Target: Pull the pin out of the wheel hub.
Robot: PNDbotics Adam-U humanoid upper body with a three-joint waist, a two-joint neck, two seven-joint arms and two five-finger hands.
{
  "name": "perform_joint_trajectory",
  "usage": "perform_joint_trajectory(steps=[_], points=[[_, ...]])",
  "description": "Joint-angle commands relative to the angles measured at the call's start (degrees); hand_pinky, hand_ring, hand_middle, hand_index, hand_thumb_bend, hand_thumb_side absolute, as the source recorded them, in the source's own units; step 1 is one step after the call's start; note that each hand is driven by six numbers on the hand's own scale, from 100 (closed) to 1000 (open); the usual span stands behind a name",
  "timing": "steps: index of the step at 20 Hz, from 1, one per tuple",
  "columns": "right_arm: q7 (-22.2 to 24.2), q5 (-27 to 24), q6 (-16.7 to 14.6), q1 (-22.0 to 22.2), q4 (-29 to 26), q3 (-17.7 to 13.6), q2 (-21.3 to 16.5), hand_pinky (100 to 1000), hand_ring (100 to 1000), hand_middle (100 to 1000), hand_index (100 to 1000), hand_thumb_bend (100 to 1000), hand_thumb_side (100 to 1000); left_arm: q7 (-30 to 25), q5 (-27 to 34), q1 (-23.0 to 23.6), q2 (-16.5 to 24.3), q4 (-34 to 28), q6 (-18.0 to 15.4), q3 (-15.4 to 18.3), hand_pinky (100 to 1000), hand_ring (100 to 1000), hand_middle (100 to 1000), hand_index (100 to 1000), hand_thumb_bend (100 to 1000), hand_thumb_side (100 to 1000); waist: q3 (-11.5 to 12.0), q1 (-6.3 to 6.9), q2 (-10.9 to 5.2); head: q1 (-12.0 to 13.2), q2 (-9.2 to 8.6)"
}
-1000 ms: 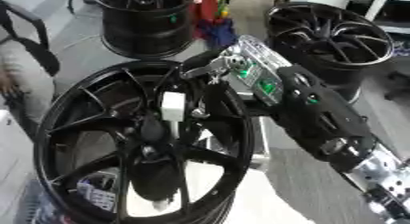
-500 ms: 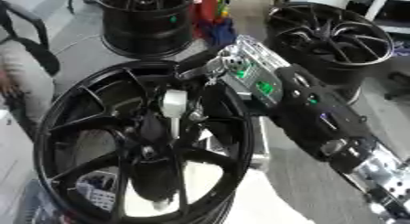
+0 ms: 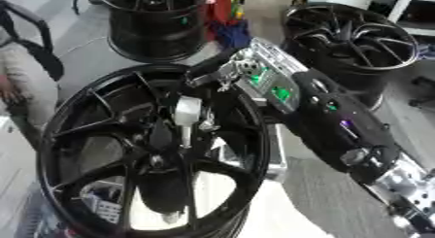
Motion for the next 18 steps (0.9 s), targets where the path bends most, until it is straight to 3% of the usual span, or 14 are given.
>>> perform_joint_trajectory(steps=[1, 11, 18], points=[[-0.39, -0.18, 0.12, -1.17, -0.54, -0.88, -0.77, 606, 669, 694, 855, 248, 360, 0.05, -0.31, -0.62, 1.34, -0.61, 0.13, 0.12, 582, 574, 663, 748, 598, 239, 0.02, 0.45, -0.70, -0.10, -0.18], [-1.76, -0.56, 0.00, -1.36, -0.18, -0.80, -0.41, 413, 489, 564, 727, 156, 273, 0.06, -0.34, -0.64, 1.27, -0.56, 0.15, 0.13, 582, 573, 663, 748, 598, 238, 0.23, 0.34, -0.77, -0.08, -0.27], [-2.59, -1.31, 0.62, -2.51, -2.45, -1.29, -1.57, 397, 475, 548, 712, 147, 262, 0.04, -0.35, -0.64, 1.36, -0.50, 0.17, 0.11, 582, 572, 663, 748, 597, 238, 0.22, 0.07, -0.99, -0.12, -0.26]])
